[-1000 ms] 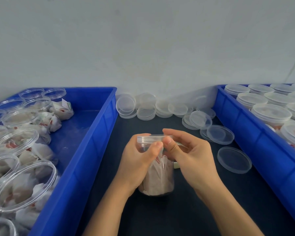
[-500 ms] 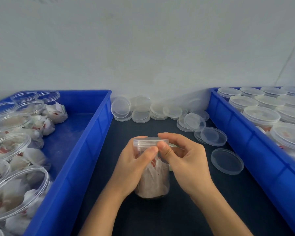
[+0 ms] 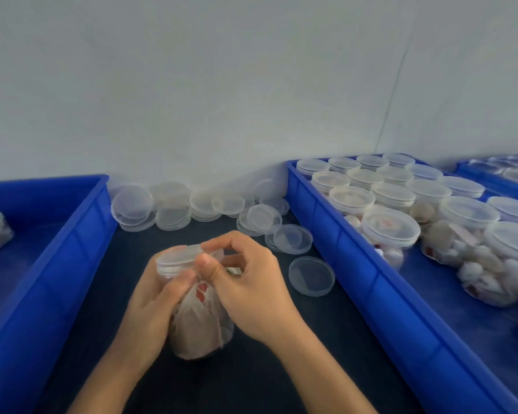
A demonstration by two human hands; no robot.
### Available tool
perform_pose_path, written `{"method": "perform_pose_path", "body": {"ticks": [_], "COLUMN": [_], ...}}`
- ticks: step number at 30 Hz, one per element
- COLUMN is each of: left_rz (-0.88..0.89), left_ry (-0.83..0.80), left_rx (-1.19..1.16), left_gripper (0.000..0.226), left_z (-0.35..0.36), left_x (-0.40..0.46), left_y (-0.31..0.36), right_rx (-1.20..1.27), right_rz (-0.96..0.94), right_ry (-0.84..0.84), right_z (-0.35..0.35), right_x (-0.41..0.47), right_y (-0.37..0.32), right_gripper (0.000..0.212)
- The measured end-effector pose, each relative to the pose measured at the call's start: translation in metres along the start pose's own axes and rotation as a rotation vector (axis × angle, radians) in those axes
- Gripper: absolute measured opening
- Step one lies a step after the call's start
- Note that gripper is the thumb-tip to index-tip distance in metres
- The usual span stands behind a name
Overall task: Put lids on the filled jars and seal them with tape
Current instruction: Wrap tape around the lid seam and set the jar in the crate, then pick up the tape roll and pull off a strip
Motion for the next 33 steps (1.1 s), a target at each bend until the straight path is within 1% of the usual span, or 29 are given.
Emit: {"method": "perform_pose_path", "body": {"ticks": [3, 6, 8, 10, 11, 13, 14, 16, 19, 20, 22, 23, 24, 26, 28, 31, 33], "left_rz": [0.027, 0.114, 0.143, 0.145, 0.16, 0.169, 0.189, 0.252, 0.344, 0.382, 0.425, 0.424, 0.409, 0.364, 0.356, 0.36, 0.341], "left_ry": [0.003, -0.068, -0.12, -0.111, -0.107, -0.108, -0.129, -0.182, -0.203, -0.212, -0.195, -0.18, -0.188, -0.271, -0.318, -0.377, -0.448], "left_rx": [0.017, 0.076, 0.057, 0.023, 0.012, -0.021, -0.001, 0.038, 0.085, 0.113, 0.252, 0.315, 0.334, 0.243, 0.182, 0.165, 0.205], "left_gripper": [0.053, 0.056, 0.068, 0.082, 0.085, 0.081, 0.077, 0.066, 0.044, 0.041, 0.052, 0.06, 0.064, 0.055, 0.046, 0.056, 0.054], "left_z": [0.014, 0.04, 0.061, 0.078, 0.085, 0.1, 0.108, 0.127, 0.158, 0.172, 0.198, 0.211, 0.226, 0.264, 0.296, 0.337, 0.358], "left_x": [0.002, 0.006, 0.013, 0.022, 0.025, 0.029, 0.03, 0.034, 0.048, 0.052, 0.065, 0.073, 0.08, 0.096, 0.106, 0.112, 0.112], "left_y": [0.006, 0.02, 0.019, 0.02, 0.022, 0.03, 0.04, 0.067, 0.109, 0.121, 0.138, 0.143, 0.146, 0.146, 0.143, 0.133, 0.12], "right_rx": [-0.084, -0.294, -0.439, -0.535, -0.555, -0.573, -0.584, -0.608, -0.609, -0.613, -0.66, -0.699, -0.746, -0.881, -1.016, -1.093, -1.137], "right_rz": [-0.007, 0.017, 0.023, 0.007, -0.003, -0.023, -0.036, -0.063, -0.115, -0.132, -0.159, -0.161, -0.151, -0.105, -0.037, 0.046, 0.094], "right_ry": [-0.002, 0.035, 0.045, 0.061, 0.08, 0.144, 0.179, 0.251, 0.394, 0.45, 0.557, 0.599, 0.631, 0.698, 0.775, 0.835, 0.842], "right_z": [-0.013, -0.023, -0.027, -0.035, -0.042, -0.061, -0.072, -0.095, -0.139, -0.155, -0.186, -0.201, -0.214, -0.243, -0.271, -0.31, -0.326], "right_x": [-0.004, -0.004, -0.003, -0.004, -0.005, -0.008, -0.01, -0.015, -0.023, -0.026, -0.029, -0.029, -0.029, -0.029, -0.028, -0.022, -0.014], "right_y": [-0.013, -0.022, -0.028, -0.038, -0.045, -0.059, -0.067, -0.084, -0.117, -0.129, -0.151, -0.16, -0.165, -0.171, -0.167, -0.151, -0.134], "right_gripper": [0.017, 0.038, 0.049, 0.057, 0.058, 0.056, 0.056, 0.058, 0.059, 0.059, 0.06, 0.062, 0.064, 0.071, 0.074, 0.071, 0.069]}}
Point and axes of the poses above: each hand's wrist, its own x-axis towards the middle knuckle, its own z-axis out of the palm, y = z × x, the point moved 9 cm from there along x, towards the middle knuckle, and after that the axes turned 14 degrees about z, right-handed, at the moved point
